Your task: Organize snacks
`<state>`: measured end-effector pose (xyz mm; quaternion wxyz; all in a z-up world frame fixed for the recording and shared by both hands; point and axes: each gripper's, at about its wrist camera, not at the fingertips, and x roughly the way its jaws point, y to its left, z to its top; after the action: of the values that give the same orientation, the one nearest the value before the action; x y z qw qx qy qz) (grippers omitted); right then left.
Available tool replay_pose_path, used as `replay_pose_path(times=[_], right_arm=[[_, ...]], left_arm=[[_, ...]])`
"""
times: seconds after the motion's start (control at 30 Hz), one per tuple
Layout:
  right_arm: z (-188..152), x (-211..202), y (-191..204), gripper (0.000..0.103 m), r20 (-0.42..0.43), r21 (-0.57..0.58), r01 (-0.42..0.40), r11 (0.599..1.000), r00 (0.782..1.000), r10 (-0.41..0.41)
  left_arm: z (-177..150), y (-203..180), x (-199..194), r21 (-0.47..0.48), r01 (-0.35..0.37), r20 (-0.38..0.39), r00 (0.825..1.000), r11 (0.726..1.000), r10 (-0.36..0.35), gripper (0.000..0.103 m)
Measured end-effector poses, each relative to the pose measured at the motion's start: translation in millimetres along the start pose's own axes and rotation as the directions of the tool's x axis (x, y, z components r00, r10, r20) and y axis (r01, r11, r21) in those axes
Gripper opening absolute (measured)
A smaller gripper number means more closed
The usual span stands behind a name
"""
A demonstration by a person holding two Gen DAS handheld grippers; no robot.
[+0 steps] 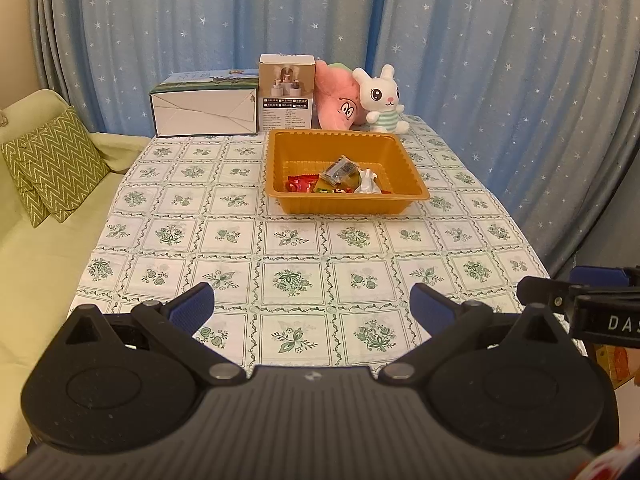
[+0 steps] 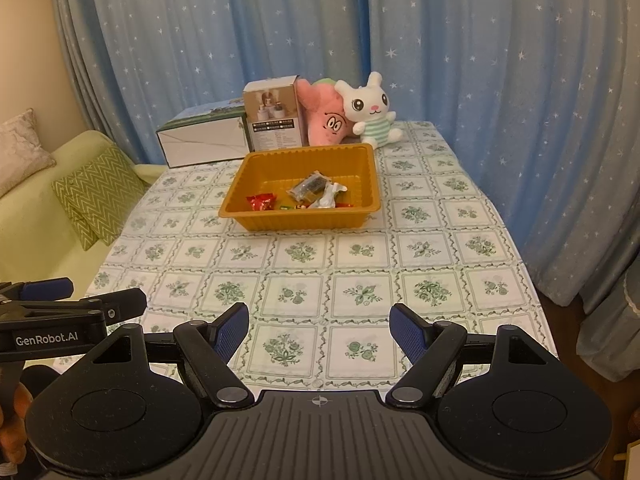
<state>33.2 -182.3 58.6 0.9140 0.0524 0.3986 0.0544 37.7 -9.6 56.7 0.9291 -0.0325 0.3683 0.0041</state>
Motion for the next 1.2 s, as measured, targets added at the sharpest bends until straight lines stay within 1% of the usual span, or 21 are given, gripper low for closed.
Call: replay_pose_path(times=[1.2], right_arm=[[1.9,0.2,1.7,0.077,0.001,0.006,-0.007,1.0,1.0,0.007]], left_arm=[[1.6,-1.1,-2.2,0.004,0.003,0.007,1.0,1.0,-0.003,0.103]])
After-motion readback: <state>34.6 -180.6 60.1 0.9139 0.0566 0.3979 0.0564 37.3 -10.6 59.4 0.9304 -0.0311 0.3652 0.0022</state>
